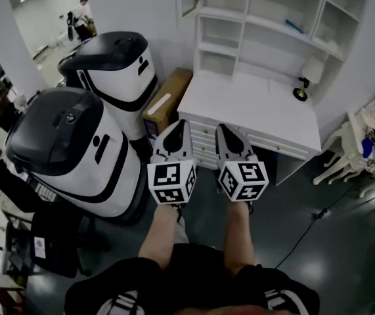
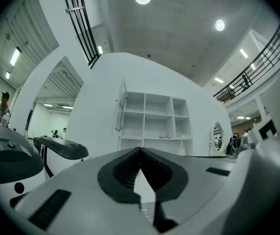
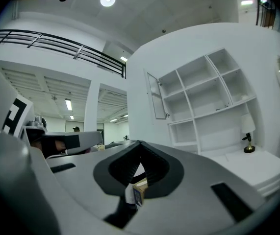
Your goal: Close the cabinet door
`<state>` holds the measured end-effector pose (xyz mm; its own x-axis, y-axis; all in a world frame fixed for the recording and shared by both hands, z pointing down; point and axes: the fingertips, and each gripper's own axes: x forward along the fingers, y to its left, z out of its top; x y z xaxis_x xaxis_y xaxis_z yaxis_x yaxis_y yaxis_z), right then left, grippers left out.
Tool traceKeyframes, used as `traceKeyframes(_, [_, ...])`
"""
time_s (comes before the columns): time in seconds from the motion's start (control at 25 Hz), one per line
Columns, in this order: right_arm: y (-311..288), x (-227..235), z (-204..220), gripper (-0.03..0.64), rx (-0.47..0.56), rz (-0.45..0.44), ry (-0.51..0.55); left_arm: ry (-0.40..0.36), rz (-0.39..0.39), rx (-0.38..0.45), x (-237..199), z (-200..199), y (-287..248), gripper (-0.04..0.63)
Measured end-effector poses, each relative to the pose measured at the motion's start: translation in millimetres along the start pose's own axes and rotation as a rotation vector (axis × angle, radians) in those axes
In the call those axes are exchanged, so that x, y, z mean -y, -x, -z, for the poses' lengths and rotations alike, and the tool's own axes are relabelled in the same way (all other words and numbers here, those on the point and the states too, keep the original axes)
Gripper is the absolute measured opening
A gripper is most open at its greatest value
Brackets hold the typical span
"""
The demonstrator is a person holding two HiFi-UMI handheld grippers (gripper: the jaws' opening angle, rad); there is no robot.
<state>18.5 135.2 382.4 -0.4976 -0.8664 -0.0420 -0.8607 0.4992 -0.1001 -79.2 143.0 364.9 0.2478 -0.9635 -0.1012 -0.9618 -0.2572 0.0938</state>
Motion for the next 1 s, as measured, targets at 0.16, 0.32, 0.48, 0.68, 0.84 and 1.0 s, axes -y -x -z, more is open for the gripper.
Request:
traceKeyframes(0.16, [-34.9,16.2,10.7,0.018,-0.031,0.015,0.010,0.010,0.020,-0.011,-13.8,6.3,-39.6,0.011])
traceKeyframes(0.32, [-78.0,37.6,20.7,0.020,-0.052,0.041,-0.001,0.015,0.033,-0.029,-32.0,16.8,-79.3,0.011])
traceKeyframes(0.48, [-138.7,40.3,26.8,0.018,-0.069,0.029,-0.008,0.030,-0.004,-0.043,-79.3,20.6,-120.8,0.011])
traceKeyframes(0.68, [-224.0,19.3,27.9,0.018,-0.070,-0.027,0.011,0.039,-0.073,-0.059,-150.0,25.1,-163.3,0.011])
traceKeyframes(0.84, [-286.2,7.2,23.4,0.018,-0.053,-0.047,0.026,0.032,-0.064,-0.045,-188.0,19.4,-201.3,0.011])
traceKeyframes(1.0, [-333.4,-11.0,8.7,0.018,0.003,-0.061,0.057,0.038,-0.082,-0.006,-230.0,9.2,-222.3,0.011])
